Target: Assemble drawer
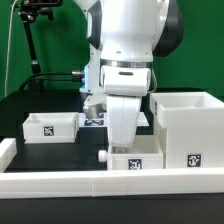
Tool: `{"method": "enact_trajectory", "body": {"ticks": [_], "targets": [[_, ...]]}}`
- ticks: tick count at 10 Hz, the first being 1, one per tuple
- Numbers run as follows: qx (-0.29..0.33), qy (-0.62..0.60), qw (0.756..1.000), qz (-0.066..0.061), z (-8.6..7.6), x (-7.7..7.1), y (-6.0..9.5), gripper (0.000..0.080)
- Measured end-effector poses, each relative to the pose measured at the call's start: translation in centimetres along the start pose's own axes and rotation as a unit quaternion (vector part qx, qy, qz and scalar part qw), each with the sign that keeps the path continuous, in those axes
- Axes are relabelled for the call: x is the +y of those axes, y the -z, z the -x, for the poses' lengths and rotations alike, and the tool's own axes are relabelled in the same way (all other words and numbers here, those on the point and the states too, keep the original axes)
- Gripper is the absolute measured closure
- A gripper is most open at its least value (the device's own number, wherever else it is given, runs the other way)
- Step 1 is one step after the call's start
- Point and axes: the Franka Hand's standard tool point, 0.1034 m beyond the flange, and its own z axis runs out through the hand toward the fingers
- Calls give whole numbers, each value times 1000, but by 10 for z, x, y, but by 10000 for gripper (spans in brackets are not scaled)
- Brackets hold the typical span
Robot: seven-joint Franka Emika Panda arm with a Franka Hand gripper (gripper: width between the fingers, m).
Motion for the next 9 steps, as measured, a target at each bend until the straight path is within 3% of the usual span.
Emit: {"method": "enact_trajectory", "body": {"ticks": [4, 9], "targets": [[-5, 11, 1000, -10, -1, 0, 1, 757], [-7, 27, 1000, -6, -1, 0, 0, 757]]}}
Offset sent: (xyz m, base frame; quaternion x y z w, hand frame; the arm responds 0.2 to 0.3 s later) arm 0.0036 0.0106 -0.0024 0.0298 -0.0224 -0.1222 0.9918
